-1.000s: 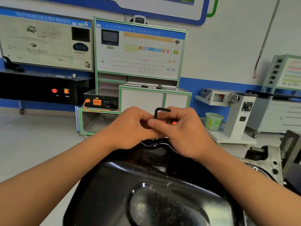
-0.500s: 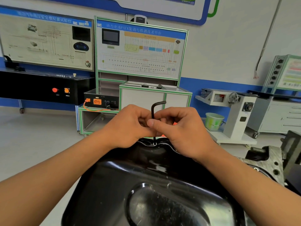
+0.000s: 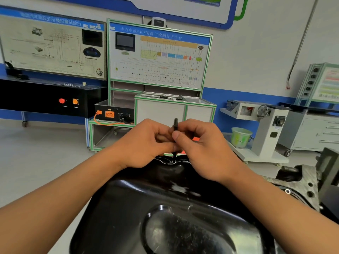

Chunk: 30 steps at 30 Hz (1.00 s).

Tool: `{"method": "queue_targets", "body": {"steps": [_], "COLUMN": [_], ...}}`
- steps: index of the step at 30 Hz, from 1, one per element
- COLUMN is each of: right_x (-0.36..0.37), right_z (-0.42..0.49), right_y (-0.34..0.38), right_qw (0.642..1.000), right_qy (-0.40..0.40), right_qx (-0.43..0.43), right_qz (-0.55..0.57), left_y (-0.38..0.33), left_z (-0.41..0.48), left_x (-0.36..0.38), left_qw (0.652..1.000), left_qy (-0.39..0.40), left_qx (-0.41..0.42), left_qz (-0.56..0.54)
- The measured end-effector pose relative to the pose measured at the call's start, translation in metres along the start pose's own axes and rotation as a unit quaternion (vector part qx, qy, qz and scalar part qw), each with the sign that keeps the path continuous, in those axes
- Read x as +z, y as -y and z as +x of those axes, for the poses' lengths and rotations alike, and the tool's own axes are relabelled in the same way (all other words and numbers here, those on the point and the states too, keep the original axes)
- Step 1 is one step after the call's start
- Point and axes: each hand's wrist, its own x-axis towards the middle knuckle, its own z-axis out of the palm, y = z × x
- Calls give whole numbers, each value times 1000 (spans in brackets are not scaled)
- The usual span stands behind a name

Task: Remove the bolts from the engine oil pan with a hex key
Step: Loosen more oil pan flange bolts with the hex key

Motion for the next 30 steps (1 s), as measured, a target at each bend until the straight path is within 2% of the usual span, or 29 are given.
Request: {"method": "queue_targets", "body": {"steps": [9,11,16,23,30], "right_x": [-2,-2,-1,-1,-1], "right_z": [0,1,-1,-2,-5], "right_y": [0,1,1,5,8], "right_qw": [999,999,1000,998,995], "right_qy": [-49,-48,-26,-10,-8], "right_qx": [0,-6,-6,-14,-45], "right_qz": [22,17,1,-58,-94], "left_y": [2,2,2,0,-2], "left_z": [4,3,0,0,-1], "left_x": [2,1,0,0,0], "left_qw": [996,997,1000,999,1000], "left_qy": [-55,-42,0,-15,-17], "left_qx": [-4,-5,0,-33,-16], "left_qz": [66,63,-29,5,5]}}
